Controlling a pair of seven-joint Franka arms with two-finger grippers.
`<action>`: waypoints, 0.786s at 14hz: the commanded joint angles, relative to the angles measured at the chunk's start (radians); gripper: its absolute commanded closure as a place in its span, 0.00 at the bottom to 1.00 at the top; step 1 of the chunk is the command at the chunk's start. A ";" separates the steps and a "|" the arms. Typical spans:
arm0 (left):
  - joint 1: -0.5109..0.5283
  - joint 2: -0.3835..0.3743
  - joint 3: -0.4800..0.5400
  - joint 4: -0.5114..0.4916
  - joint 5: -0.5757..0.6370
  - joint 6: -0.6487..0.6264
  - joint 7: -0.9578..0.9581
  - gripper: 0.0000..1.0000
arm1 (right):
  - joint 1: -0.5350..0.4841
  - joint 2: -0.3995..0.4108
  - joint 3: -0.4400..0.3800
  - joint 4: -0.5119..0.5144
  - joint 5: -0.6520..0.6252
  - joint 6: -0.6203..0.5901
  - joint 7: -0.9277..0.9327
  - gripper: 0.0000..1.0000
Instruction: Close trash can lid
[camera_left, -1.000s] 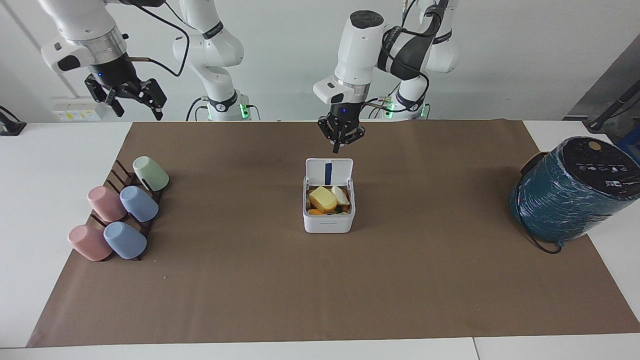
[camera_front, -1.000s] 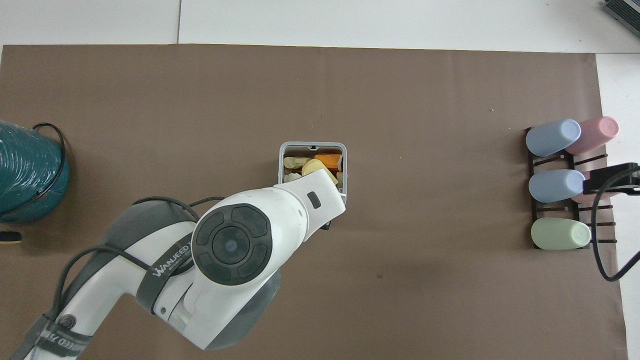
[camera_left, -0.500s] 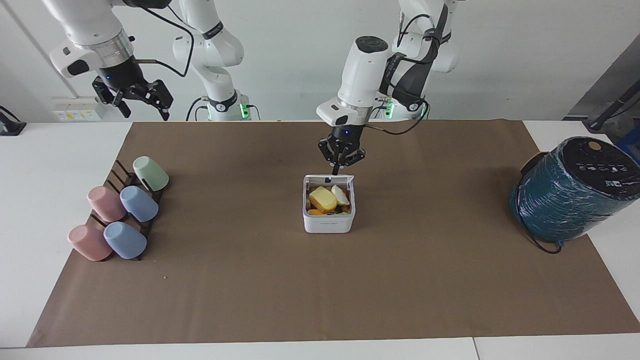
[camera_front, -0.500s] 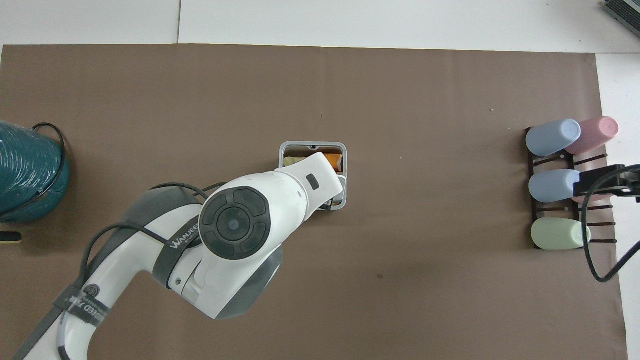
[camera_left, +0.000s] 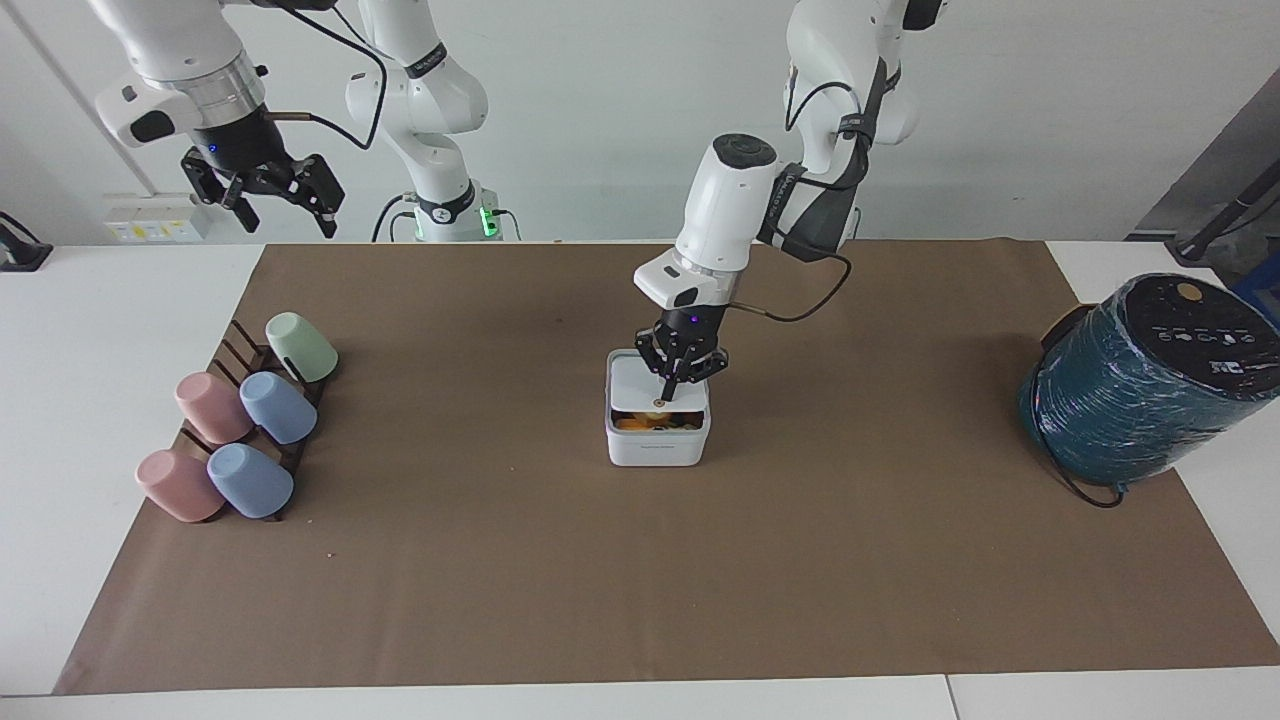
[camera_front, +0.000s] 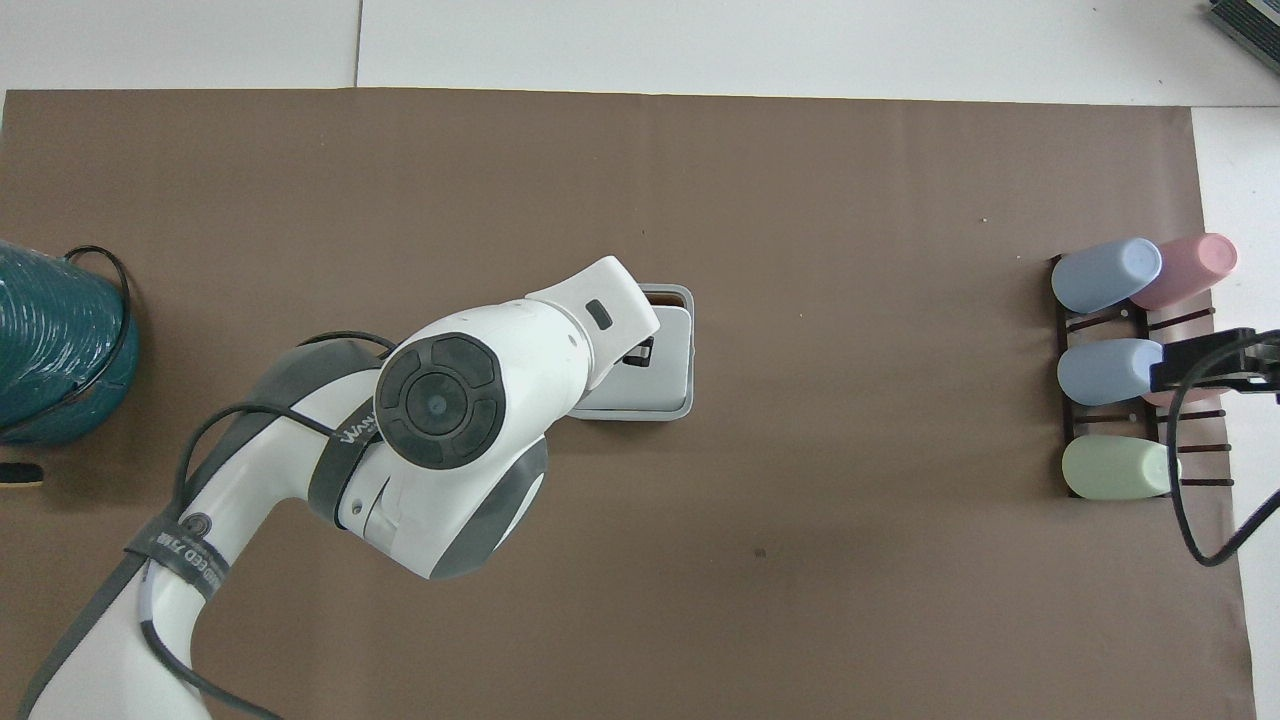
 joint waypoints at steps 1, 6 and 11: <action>0.001 0.032 0.001 0.021 0.021 0.016 -0.013 1.00 | -0.004 -0.008 0.003 -0.003 0.021 0.020 -0.012 0.00; 0.000 0.064 0.001 0.022 0.033 -0.004 -0.016 1.00 | -0.004 -0.009 0.005 -0.006 0.021 0.020 -0.012 0.00; -0.002 -0.034 0.004 0.021 0.035 -0.194 -0.018 1.00 | -0.004 -0.009 0.005 -0.006 0.021 0.020 -0.009 0.00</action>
